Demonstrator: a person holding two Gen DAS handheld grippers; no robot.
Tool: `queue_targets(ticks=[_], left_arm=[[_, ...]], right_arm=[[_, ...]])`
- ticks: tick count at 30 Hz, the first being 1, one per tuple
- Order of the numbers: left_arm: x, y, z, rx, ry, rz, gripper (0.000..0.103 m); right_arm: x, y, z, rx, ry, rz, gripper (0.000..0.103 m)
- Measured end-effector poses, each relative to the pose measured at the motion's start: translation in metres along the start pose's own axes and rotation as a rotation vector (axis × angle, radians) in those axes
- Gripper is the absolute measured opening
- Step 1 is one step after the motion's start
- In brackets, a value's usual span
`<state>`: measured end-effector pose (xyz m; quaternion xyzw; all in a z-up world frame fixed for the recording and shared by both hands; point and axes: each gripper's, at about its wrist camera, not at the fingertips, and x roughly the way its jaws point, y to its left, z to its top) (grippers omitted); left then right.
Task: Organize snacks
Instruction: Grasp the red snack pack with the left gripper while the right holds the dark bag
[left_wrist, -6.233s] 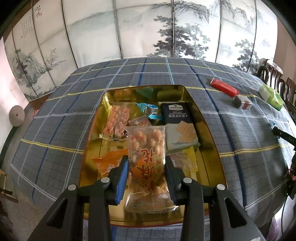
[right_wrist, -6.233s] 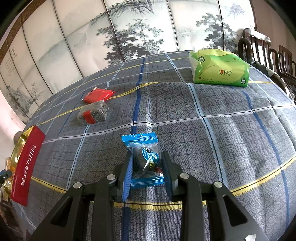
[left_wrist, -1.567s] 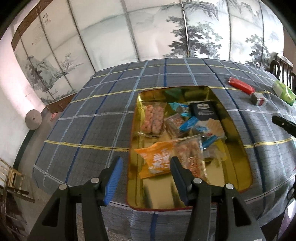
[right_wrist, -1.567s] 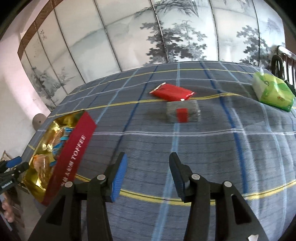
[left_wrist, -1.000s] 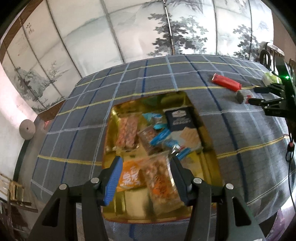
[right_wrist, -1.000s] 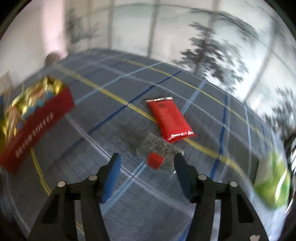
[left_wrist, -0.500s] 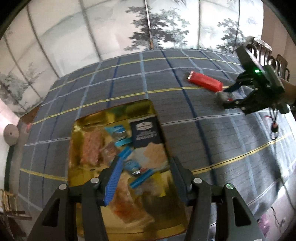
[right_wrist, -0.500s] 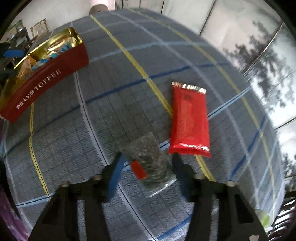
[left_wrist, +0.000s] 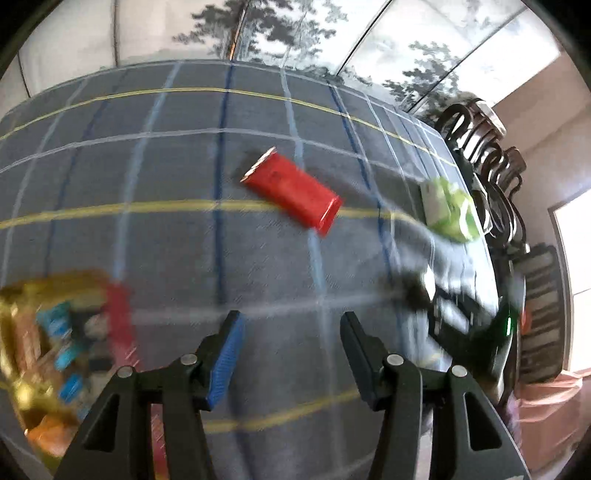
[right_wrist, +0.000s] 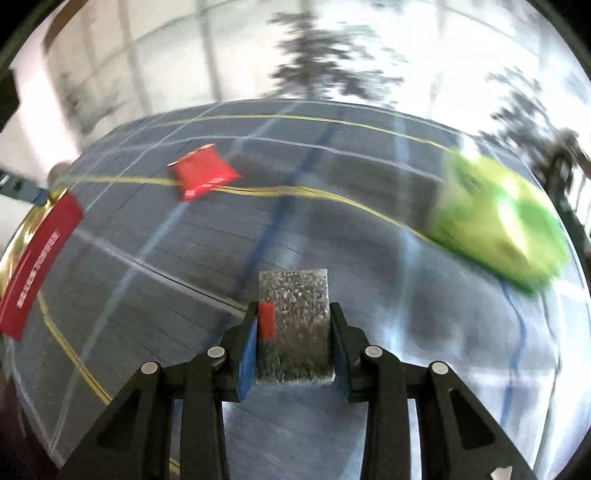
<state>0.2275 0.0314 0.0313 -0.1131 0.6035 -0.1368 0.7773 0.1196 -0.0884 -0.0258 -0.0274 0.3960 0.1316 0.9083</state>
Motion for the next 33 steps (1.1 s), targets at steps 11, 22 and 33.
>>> queue_targets(ticks=[11,22,33], left_arm=[[0.106,-0.010,0.110,-0.279,0.119,0.102,0.055],[0.144,-0.021,0.145,-0.382,0.158,0.243,0.070],[0.156,-0.051,0.135,-0.225,0.147,0.385,0.055]], right_arm=[[-0.002,0.001,-0.008,-0.023,-0.016,0.006,0.032],[-0.004,-0.015,-0.008,0.028,-0.025,0.105,0.032],[-0.004,-0.020,-0.006,0.046,-0.025,0.116,0.032]])
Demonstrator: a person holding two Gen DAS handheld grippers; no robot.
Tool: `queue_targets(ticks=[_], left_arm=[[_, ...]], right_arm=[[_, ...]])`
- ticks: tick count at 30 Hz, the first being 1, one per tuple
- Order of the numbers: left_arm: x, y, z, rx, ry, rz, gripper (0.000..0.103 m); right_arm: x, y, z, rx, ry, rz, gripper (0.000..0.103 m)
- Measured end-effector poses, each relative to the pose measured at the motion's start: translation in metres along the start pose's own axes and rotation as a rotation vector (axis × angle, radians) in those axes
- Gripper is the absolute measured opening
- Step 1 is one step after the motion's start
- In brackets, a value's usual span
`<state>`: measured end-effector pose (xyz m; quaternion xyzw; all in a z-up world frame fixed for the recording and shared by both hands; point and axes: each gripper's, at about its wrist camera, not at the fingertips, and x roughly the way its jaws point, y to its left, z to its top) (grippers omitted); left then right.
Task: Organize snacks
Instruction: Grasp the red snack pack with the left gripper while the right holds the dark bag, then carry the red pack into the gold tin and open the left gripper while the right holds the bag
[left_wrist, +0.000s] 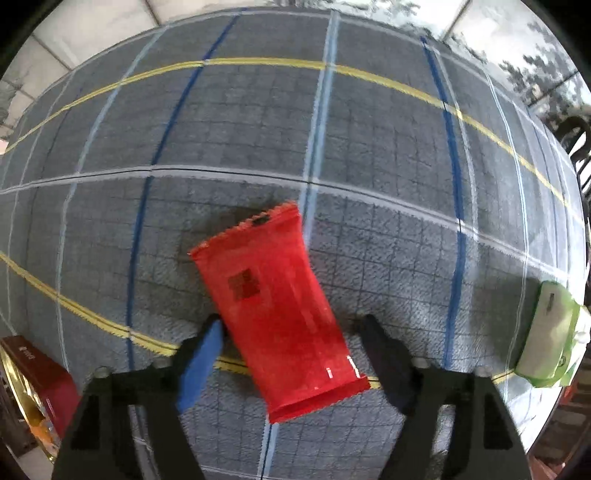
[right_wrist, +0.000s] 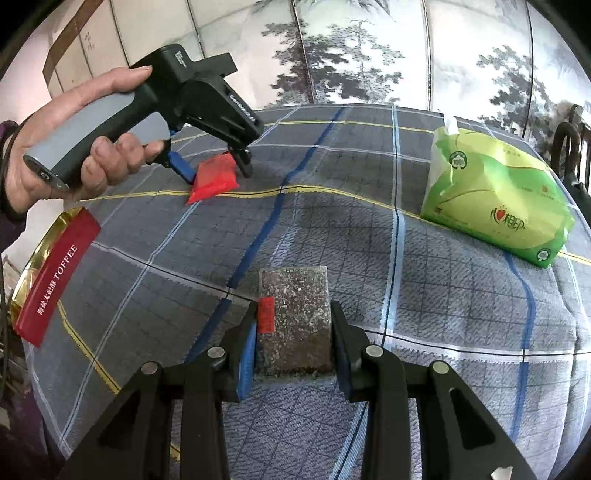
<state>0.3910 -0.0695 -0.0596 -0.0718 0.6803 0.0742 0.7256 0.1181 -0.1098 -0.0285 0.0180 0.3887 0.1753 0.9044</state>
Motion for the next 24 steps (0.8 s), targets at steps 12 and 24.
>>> queue_targets(ticks=[12,24], left_arm=[[-0.042,0.067,-0.113,0.170,-0.184,-0.092,0.046],[-0.082,0.097,-0.264,0.291,-0.441,-0.075,0.046]], right_arm=[[0.002,0.006,0.001,-0.020,0.005,-0.057,0.033],[0.004,0.011,0.001,-0.044,0.013,-0.105,0.033]])
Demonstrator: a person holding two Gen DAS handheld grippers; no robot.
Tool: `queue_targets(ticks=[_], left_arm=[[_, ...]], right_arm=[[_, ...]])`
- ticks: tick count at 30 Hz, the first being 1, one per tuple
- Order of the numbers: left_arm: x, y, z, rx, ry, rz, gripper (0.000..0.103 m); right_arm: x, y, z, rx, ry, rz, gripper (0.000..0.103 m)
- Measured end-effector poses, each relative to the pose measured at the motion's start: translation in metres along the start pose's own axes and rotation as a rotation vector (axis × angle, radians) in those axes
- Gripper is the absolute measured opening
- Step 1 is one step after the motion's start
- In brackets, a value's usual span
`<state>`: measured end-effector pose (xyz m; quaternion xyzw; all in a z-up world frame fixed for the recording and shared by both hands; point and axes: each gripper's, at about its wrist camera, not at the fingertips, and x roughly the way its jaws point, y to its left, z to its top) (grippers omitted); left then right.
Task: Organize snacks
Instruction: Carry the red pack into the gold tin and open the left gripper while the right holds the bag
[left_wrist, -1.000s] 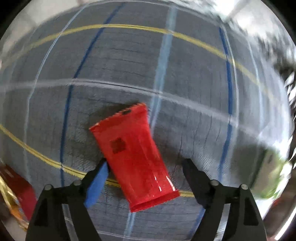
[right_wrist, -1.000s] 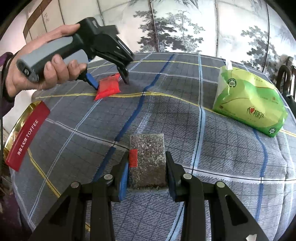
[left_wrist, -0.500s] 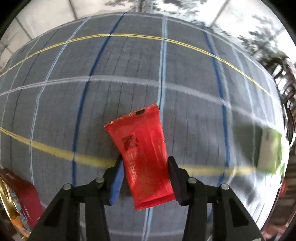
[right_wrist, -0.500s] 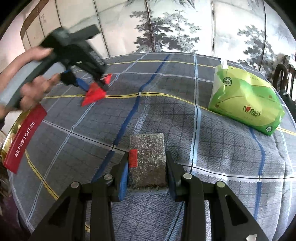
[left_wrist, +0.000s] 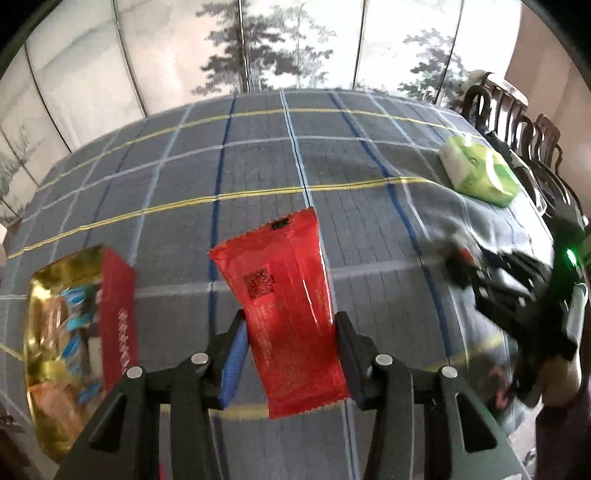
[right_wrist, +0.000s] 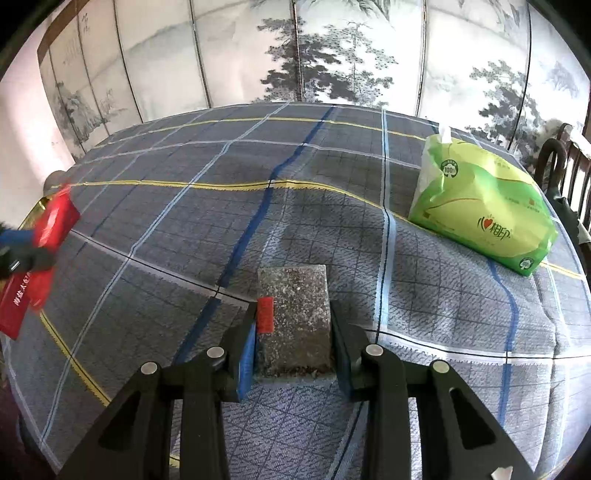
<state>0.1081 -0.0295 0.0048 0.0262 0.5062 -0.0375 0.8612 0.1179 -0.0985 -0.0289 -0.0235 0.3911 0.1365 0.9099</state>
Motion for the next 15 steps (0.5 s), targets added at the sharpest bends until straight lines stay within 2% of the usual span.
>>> queue_targets(ticks=[7,15], left_arm=[[-0.035,-0.007,-0.029,0.016,-0.037,-0.014,0.046],[-0.068,-0.004,-0.052,0.064,-0.107,0.018,0.046]], right_arm=[[0.000,0.002,-0.001,0.021,0.003,-0.017,0.034],[-0.001,0.013,0.000,0.141,0.028,-0.088,0.035]])
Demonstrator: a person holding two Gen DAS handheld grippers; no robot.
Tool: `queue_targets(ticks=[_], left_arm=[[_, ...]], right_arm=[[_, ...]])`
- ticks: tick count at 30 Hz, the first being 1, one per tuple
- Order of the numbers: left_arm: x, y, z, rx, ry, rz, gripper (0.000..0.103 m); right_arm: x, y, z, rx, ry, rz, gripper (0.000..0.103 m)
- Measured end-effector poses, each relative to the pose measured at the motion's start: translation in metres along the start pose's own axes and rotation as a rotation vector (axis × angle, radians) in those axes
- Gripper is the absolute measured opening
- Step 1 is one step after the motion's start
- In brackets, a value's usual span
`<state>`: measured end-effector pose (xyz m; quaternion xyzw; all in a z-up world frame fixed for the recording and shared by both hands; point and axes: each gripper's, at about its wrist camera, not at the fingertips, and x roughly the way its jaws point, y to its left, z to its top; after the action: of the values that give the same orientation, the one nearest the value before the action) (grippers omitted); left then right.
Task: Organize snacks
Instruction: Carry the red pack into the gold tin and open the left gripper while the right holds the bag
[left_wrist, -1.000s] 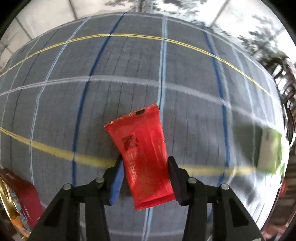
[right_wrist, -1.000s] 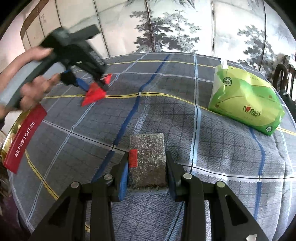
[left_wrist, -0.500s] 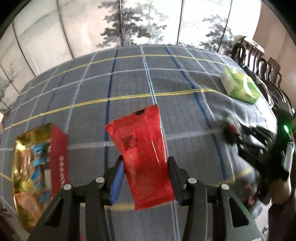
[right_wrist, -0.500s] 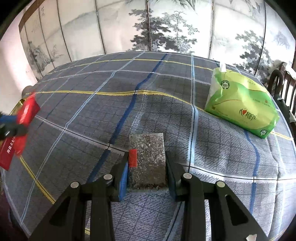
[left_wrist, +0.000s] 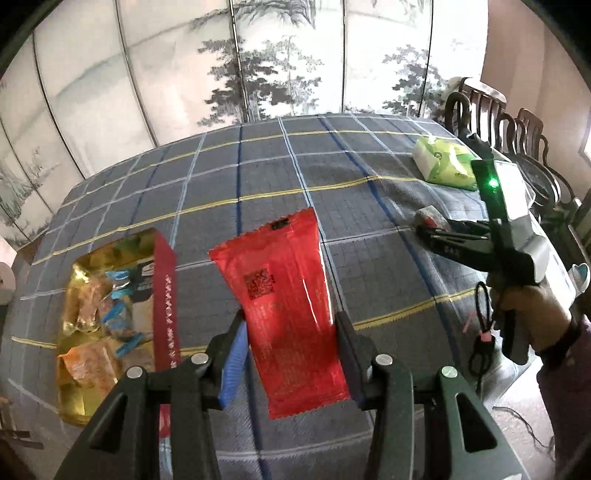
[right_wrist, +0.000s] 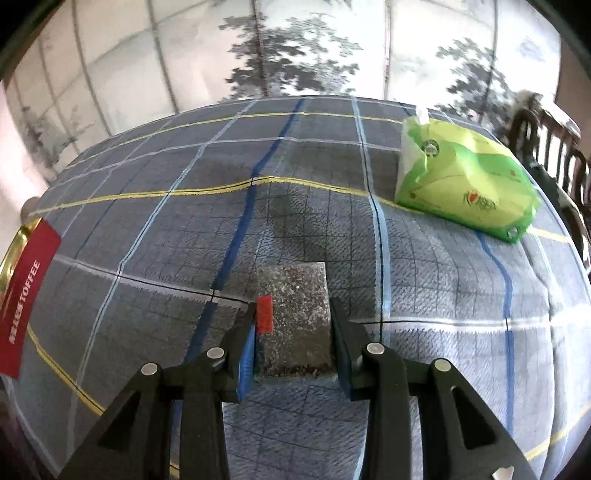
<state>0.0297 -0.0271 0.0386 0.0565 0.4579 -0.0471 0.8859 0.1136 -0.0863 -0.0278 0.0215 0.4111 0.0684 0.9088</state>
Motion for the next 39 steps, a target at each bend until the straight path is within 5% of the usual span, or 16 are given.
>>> queue_targets(ticks=[13,22,39], left_arm=[[-0.022,0.028,-0.025,-0.015,-0.038,0.035,0.046],[-0.025,0.046,-0.036,-0.043,-0.047,0.055,0.046],[-0.026,0.092,-0.057,-0.132,-0.036,0.086,0.046]], right_arm=[[-0.009,0.015,-0.014,0.096,-0.049,-0.090,0.032],[-0.039,0.041,-0.026,0.074,-0.130,-0.030,0.032],[-0.033,0.067,-0.057,0.121,-0.102,0.056,0.032]])
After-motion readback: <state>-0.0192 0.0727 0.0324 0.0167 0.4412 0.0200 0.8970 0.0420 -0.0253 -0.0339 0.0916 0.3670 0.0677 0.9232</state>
